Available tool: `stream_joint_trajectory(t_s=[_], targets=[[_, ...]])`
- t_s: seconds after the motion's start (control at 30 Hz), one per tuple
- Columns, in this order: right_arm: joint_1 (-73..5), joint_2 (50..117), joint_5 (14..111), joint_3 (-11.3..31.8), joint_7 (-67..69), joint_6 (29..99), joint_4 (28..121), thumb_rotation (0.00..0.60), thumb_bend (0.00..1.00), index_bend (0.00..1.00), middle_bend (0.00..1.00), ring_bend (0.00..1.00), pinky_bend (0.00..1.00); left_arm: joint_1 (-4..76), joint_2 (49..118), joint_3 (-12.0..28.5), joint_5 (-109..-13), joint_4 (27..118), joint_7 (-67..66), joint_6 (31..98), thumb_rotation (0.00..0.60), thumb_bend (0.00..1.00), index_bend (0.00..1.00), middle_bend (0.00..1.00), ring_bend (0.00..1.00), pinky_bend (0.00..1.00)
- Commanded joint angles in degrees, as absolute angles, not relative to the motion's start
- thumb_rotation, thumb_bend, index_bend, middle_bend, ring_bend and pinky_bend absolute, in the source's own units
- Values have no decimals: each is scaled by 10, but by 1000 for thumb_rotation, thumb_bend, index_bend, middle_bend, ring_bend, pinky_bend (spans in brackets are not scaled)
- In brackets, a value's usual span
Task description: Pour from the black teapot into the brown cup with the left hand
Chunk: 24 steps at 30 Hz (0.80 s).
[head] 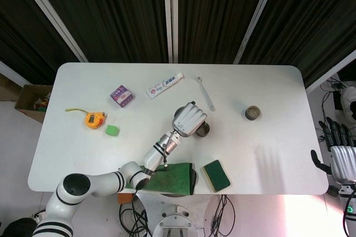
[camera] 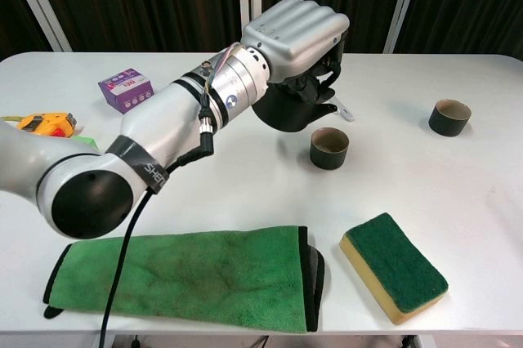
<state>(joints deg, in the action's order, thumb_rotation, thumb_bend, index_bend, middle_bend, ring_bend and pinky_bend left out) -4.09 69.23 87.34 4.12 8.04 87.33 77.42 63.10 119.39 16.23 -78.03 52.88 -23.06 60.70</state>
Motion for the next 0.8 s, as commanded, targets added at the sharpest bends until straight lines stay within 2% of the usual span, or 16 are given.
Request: stream_joint_trajectory(t_s=[0.03, 0.8], targets=[[-41, 692, 873, 41, 81, 873, 774, 600, 376, 0, 0, 0, 0, 632, 1195, 160, -785, 526, -235, 611, 600, 422, 1000, 1000, 1000, 652], [-41, 690, 876, 41, 82, 876, 775, 600, 376, 0, 0, 0, 0, 632, 1197, 156, -803, 519, -252, 619, 600, 433, 1000, 1000, 1000, 654]])
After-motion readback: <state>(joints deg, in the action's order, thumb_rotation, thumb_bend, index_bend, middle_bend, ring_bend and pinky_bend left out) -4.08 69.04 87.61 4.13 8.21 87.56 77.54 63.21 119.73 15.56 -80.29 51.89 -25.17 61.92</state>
